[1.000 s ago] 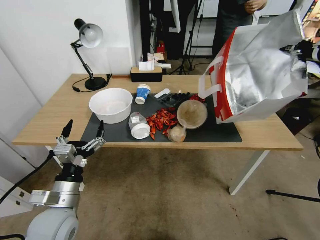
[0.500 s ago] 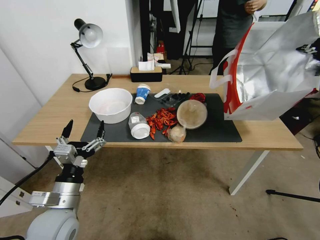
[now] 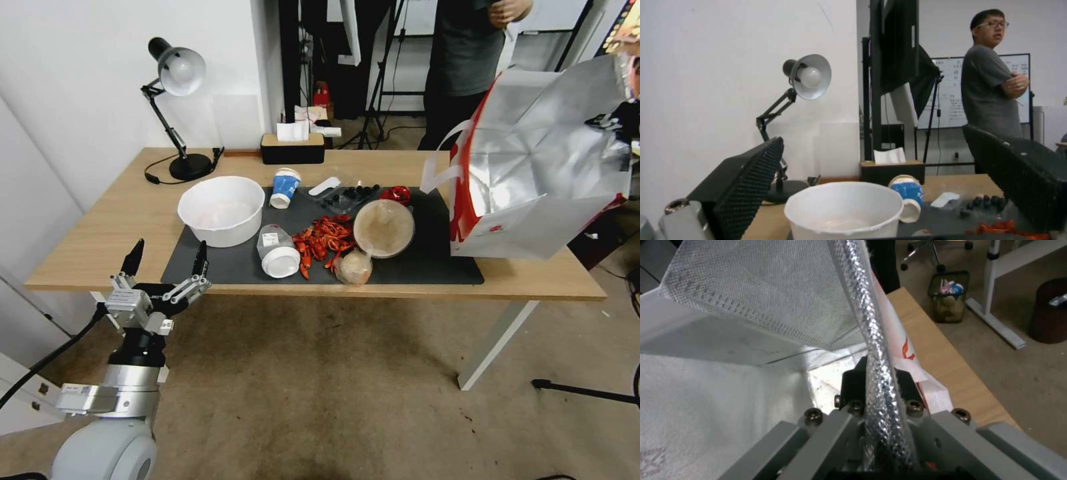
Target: Pick up the food delivery bag from the floor and place it on the table.
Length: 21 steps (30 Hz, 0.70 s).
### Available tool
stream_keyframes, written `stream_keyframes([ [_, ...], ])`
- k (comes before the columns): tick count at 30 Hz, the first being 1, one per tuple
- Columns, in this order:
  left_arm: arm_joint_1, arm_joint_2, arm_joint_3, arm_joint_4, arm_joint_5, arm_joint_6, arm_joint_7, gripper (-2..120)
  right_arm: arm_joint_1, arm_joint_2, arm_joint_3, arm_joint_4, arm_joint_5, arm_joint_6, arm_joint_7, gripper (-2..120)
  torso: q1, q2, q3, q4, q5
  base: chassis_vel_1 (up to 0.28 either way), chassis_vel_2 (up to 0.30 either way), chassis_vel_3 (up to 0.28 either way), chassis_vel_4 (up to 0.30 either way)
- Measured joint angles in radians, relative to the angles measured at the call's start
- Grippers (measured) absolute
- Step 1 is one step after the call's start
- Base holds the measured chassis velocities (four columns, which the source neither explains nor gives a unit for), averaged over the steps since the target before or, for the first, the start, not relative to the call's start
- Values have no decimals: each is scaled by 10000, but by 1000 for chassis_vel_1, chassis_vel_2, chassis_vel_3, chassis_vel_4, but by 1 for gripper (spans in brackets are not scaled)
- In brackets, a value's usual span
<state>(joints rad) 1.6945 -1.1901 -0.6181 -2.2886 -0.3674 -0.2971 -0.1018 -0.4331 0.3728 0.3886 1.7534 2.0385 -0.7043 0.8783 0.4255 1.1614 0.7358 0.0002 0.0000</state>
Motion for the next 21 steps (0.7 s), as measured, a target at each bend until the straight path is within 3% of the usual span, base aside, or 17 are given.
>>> stream_keyframes([
  [21, 33, -18, -22, -23, 7, 6, -23, 100, -182, 221, -233, -285, -46, -243, 164, 0, 0, 0, 0, -1, 0, 0, 0, 0, 0],
])
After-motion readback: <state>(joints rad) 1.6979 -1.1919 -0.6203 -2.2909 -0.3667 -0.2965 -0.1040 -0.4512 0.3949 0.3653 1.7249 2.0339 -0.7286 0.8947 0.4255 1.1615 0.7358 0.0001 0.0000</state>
